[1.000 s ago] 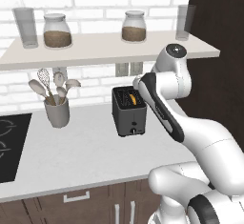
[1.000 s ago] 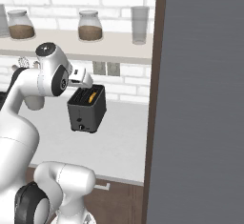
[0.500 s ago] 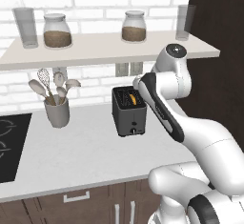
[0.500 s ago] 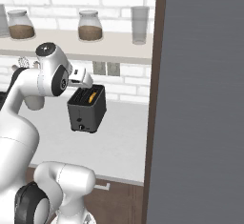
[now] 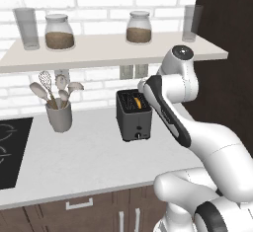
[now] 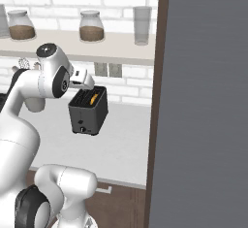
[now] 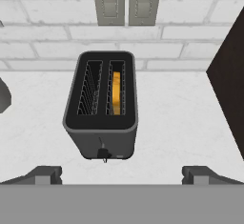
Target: Start the toaster. Once the lever pops up, take the bread to the plate on the dining counter.
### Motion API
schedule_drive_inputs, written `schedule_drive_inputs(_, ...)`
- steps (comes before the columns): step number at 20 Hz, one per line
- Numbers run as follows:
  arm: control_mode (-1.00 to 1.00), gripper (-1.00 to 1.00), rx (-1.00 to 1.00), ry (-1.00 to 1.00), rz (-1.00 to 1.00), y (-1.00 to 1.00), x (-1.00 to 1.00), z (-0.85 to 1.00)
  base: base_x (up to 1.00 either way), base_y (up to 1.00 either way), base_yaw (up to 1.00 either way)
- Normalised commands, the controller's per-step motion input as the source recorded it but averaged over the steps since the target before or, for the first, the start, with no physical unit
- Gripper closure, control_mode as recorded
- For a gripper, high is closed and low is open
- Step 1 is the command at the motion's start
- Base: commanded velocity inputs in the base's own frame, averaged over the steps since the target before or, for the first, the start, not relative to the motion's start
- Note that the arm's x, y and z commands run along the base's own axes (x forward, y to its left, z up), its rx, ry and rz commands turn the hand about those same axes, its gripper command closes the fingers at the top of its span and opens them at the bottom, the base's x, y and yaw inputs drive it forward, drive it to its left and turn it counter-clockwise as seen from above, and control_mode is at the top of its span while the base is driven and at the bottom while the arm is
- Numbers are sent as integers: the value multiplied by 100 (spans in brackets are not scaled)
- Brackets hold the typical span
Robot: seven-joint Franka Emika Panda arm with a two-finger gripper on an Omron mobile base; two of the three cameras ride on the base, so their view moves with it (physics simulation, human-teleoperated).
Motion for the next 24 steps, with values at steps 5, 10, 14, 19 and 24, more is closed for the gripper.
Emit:
schedule_drive_inputs(5, -100, -100, 0, 0, 0, 0, 0, 0, 0, 0, 0)
schedule_drive_inputs(10, -100, -100, 0, 0, 0, 0, 0, 0, 0, 0, 0)
schedule_drive_inputs(14, -100, -100, 0, 0, 0, 0, 0, 0, 0, 0, 0)
schedule_drive_inputs(19, -100, -100, 0, 0, 0, 0, 0, 0, 0, 0, 0)
schedule_drive_inputs(24, -100, -100, 0, 0, 0, 0, 0, 0, 0, 0, 0)
